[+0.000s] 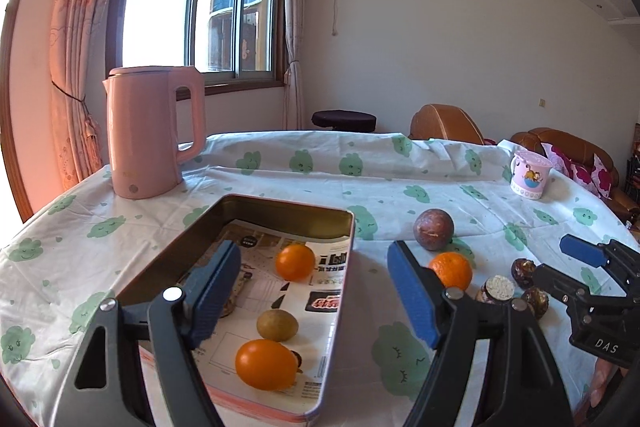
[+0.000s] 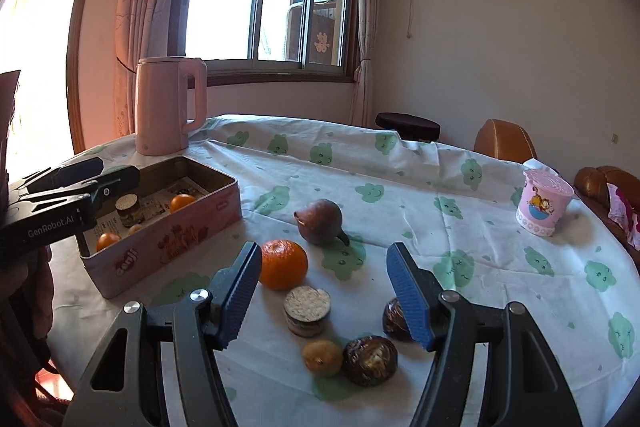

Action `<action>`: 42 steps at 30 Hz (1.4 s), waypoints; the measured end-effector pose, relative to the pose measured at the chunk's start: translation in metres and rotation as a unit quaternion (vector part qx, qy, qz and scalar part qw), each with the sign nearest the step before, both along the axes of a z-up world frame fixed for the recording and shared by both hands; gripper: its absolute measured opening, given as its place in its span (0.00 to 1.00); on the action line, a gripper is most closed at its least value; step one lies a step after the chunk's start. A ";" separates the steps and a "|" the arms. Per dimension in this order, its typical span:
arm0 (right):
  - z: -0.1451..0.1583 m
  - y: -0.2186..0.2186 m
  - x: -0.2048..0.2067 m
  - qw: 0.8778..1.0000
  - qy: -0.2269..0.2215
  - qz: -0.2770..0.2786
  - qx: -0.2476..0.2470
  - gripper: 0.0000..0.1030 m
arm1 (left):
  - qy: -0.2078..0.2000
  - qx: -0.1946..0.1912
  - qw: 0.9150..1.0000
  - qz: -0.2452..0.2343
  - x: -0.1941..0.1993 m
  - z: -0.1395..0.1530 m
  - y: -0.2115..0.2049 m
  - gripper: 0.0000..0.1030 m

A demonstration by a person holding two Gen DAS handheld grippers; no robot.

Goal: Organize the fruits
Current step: 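Move both open tools back toward the items on the table, then grasp the small white-topped tin with left while right grasps a brown round fruit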

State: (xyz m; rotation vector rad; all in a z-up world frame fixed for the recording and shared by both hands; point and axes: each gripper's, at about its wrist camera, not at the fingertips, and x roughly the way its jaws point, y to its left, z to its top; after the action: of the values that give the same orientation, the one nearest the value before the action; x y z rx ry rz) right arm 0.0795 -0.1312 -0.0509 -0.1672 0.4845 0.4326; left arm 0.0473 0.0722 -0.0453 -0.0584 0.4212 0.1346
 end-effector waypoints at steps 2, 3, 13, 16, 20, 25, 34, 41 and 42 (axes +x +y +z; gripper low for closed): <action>-0.007 -0.008 -0.001 1.000 0.009 -0.003 -0.004 0.59 | 0.008 0.005 1.000 -0.008 0.002 -0.003 -0.010 0.76; -0.010 -0.010 -0.001 1.000 0.014 -0.001 -0.008 0.56 | 0.011 0.008 1.000 -0.012 0.002 -0.004 -0.014 0.76; -0.025 0.007 -0.006 0.996 0.036 0.058 -0.058 0.37 | 0.030 0.018 0.999 -0.026 0.006 -0.012 -0.027 0.80; -0.030 0.013 -0.005 0.994 0.048 0.068 -0.075 0.33 | 0.034 0.020 0.999 -0.029 0.007 -0.014 -0.028 0.80; -0.036 0.019 -0.001 0.990 0.068 0.073 -0.099 0.32 | 0.035 0.021 0.999 -0.031 0.007 -0.014 -0.029 0.80; -0.042 0.023 0.008 0.986 0.099 0.073 -0.113 0.30 | 0.038 0.024 0.998 -0.033 0.008 -0.014 -0.031 0.80; -0.030 0.008 0.009 0.993 0.082 0.052 -0.061 0.26 | 0.040 0.024 0.997 -0.065 0.014 -0.008 -0.049 0.80; -0.006 -0.023 0.025 0.999 0.047 -0.020 -0.003 0.26 | 0.055 0.016 0.993 -0.104 0.029 -0.005 -0.077 0.80; -0.003 -0.027 0.029 0.999 0.040 -0.033 0.000 0.26 | 0.057 0.015 0.992 -0.110 0.031 -0.006 -0.081 0.79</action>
State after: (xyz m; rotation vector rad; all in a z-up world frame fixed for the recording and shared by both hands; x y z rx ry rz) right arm 0.1084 -0.1586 -0.0535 -0.1329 0.5676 0.3758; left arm 0.0786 -0.0089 -0.0510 0.0265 0.5375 -0.0723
